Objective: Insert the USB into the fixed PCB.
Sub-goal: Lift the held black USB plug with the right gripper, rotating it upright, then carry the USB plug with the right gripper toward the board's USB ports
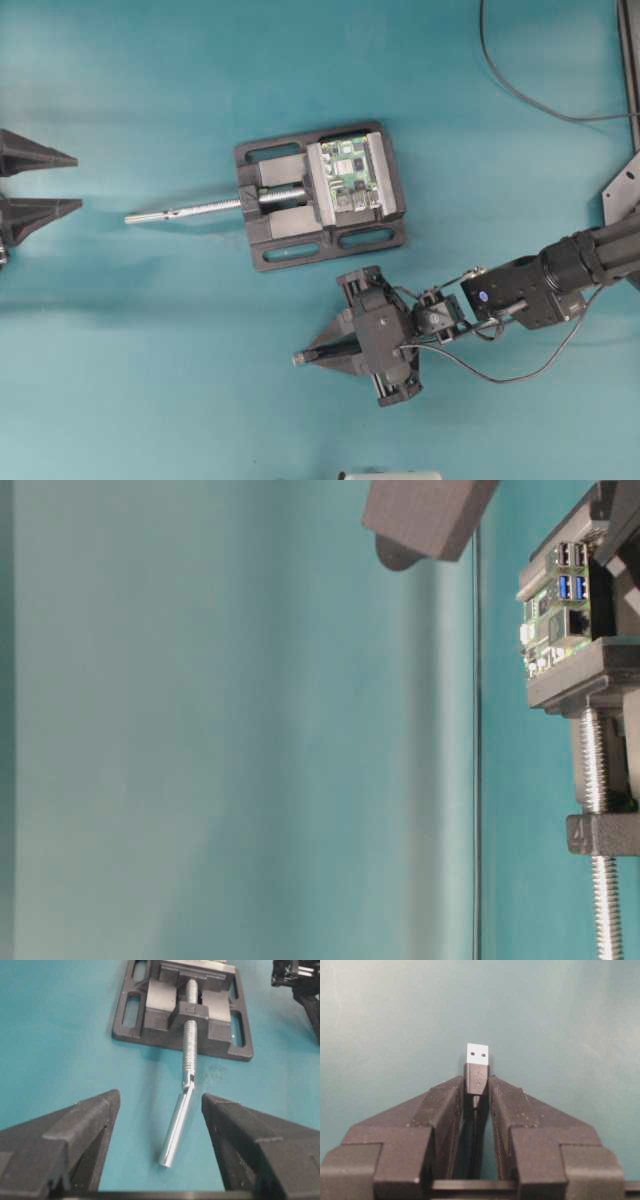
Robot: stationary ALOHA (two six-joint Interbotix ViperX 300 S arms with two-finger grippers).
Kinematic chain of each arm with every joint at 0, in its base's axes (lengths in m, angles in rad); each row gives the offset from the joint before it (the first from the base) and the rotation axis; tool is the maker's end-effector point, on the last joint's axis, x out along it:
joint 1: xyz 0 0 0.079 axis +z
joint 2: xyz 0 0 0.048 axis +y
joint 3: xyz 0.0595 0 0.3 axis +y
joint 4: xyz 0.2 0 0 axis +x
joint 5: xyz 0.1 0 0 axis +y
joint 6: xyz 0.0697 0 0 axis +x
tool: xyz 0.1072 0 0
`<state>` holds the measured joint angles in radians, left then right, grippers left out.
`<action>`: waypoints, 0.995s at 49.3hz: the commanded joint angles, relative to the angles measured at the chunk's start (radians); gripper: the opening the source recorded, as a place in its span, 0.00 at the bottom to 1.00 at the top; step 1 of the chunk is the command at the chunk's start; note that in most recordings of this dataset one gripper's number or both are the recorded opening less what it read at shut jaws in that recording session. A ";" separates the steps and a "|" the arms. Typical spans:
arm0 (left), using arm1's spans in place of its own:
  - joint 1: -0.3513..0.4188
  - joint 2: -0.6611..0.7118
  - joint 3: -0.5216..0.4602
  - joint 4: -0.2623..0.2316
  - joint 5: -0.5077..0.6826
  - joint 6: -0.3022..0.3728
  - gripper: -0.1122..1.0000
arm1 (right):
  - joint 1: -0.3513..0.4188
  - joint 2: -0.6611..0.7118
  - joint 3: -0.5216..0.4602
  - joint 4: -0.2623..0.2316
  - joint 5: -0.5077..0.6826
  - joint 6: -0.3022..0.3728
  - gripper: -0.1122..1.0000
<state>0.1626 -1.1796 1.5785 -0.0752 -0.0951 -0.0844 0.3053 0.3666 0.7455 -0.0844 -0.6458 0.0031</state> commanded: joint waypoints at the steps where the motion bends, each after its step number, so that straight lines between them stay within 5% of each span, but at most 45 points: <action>1: 0.003 0.014 -0.012 0.005 -0.009 -0.011 0.80 | 0.003 -0.058 -0.003 0.037 0.008 -0.006 0.29; 9: 0.003 0.014 -0.011 0.003 -0.009 -0.011 0.80 | 0.012 -0.112 0.002 0.150 0.009 -0.034 0.29; 18: 0.003 0.014 -0.011 0.003 -0.009 -0.011 0.80 | 0.041 -0.167 0.005 0.480 0.046 -0.069 0.29; 25: 0.003 0.014 -0.012 0.003 -0.009 -0.011 0.80 | 0.095 -0.169 0.020 0.683 -0.054 -0.209 0.29; 35: 0.003 0.014 -0.011 0.003 -0.009 -0.011 0.80 | 0.225 -0.167 0.011 1.249 -0.293 -0.518 0.29; 44: 0.003 0.014 -0.011 0.003 -0.009 -0.011 0.80 | 0.327 -0.120 -0.110 1.730 -0.520 -0.818 0.29; 49: 0.003 0.014 -0.012 0.003 -0.009 -0.011 0.80 | 0.351 -0.071 -0.178 1.902 -0.660 -0.859 0.29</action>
<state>0.1641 -1.1796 1.5785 -0.0752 -0.0951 -0.0859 0.6397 0.2838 0.6243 1.7027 -1.2118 -0.8406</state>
